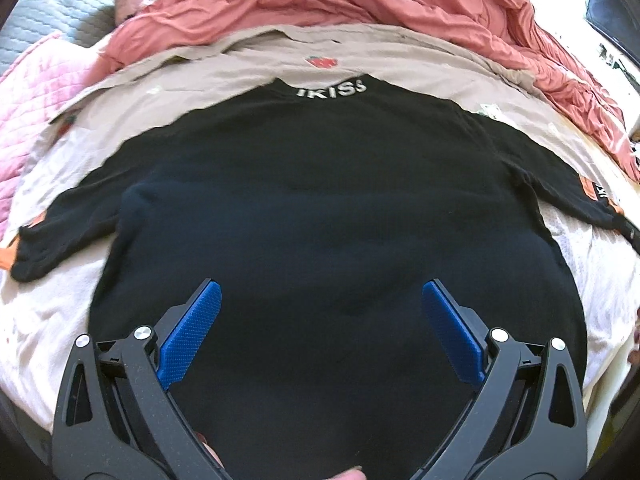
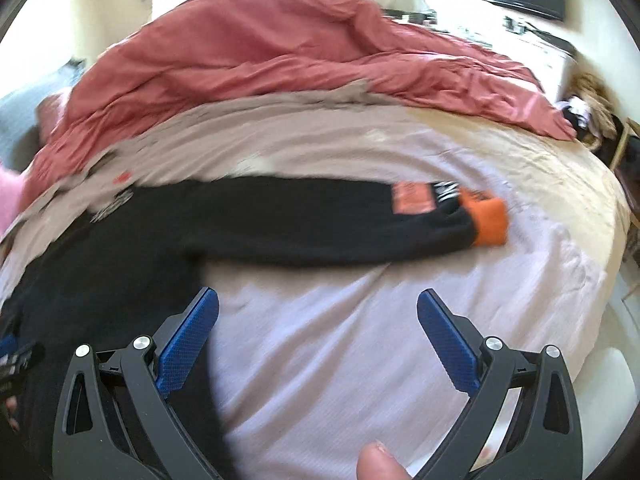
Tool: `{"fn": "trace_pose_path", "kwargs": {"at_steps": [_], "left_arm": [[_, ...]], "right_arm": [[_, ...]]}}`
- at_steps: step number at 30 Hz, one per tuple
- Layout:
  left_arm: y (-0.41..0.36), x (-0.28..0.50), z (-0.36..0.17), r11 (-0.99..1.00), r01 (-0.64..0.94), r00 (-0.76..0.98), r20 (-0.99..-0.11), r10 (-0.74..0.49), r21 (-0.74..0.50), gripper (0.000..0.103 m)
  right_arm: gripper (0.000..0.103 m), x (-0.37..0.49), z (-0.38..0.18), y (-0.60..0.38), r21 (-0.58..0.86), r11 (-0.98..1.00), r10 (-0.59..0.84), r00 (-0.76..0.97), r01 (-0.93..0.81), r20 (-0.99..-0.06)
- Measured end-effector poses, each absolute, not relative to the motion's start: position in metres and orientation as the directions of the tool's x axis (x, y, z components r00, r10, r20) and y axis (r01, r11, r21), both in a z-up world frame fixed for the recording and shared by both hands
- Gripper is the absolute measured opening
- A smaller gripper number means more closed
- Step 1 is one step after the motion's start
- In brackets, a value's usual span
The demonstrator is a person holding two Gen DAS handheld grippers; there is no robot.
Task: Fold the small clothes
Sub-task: 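Move the right gripper to the orange-cuffed sleeve and grasp the cuff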
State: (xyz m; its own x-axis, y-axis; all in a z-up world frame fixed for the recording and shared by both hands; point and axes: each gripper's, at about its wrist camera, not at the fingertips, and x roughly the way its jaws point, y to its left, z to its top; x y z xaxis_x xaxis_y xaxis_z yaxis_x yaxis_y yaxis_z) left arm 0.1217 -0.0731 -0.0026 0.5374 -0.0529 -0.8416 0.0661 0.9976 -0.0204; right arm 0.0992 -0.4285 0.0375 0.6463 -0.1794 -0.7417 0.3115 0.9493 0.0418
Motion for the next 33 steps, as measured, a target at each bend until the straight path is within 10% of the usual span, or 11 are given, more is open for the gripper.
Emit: {"fn": "trace_pose_path", "kwargs": {"at_steps": [17, 20, 26, 33], "left_arm": [[-0.126, 0.175, -0.02, 0.984, 0.17, 0.54, -0.831, -0.133, -0.047, 0.095], [-0.136, 0.183, -0.023, 0.984, 0.177, 0.55, -0.827, -0.114, -0.017, 0.095], [-0.143, 0.19, -0.027, 0.981, 0.196, 0.568, -0.815, -0.116, -0.003, 0.088], [-0.13, 0.198, -0.037, 0.98, 0.198, 0.561, -0.817, -0.129, -0.018, 0.063]], "right_arm": [[0.097, 0.162, -0.006, -0.592, 0.065, 0.857, -0.238, 0.505, 0.51, -0.829], [0.061, 0.169, -0.015, -0.6, 0.084, 0.858, -0.204, 0.487, 0.506, -0.849], [0.018, 0.167, -0.009, -0.599, 0.138, 0.87, -0.16, 0.535, 0.474, -0.83], [0.009, 0.168, 0.023, -0.567, 0.176, 0.916, -0.103, 0.636, 0.36, -0.765]]}}
